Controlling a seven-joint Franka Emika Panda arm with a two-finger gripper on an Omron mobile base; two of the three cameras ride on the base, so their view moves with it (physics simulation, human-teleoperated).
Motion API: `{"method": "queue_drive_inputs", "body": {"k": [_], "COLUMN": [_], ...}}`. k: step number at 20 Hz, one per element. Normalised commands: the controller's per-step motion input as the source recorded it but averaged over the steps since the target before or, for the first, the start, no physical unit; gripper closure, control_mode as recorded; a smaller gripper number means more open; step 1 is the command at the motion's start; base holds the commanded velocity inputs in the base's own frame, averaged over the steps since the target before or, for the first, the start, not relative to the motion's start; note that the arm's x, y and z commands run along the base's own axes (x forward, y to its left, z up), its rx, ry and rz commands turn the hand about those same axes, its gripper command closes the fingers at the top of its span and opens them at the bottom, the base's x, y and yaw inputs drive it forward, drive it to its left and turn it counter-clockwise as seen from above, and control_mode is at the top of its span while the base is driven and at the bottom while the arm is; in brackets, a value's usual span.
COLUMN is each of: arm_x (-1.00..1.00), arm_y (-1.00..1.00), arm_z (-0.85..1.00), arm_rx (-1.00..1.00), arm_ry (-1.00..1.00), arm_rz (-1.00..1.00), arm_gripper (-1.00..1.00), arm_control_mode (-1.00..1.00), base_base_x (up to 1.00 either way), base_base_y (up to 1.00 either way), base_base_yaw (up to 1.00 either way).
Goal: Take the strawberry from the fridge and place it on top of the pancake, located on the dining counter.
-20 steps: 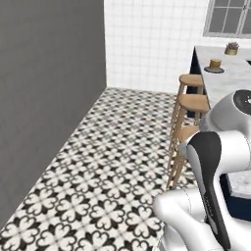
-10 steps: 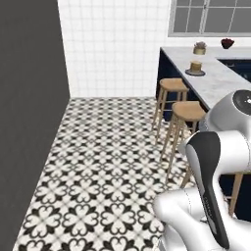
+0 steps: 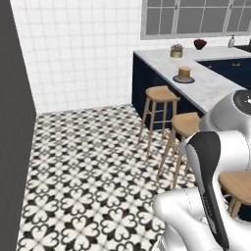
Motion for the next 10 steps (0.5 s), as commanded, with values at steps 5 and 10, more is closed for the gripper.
{"method": "queue_drive_inputs", "body": {"k": [5, 10], "arm_x": [0.0, 0.0], "arm_y": [0.0, 0.0], "arm_z": [0.0, 0.0], "arm_rx": [0.0, 0.0], "arm_ry": [0.0, 0.0], "arm_rz": [0.0, 0.0], "arm_gripper": [1.0, 1.0], "arm_control_mode": [1.0, 1.0], "base_base_x": [1.0, 1.0], "base_base_y": [0.53, 0.55], "base_base_yaw": [-0.39, -0.41]}}
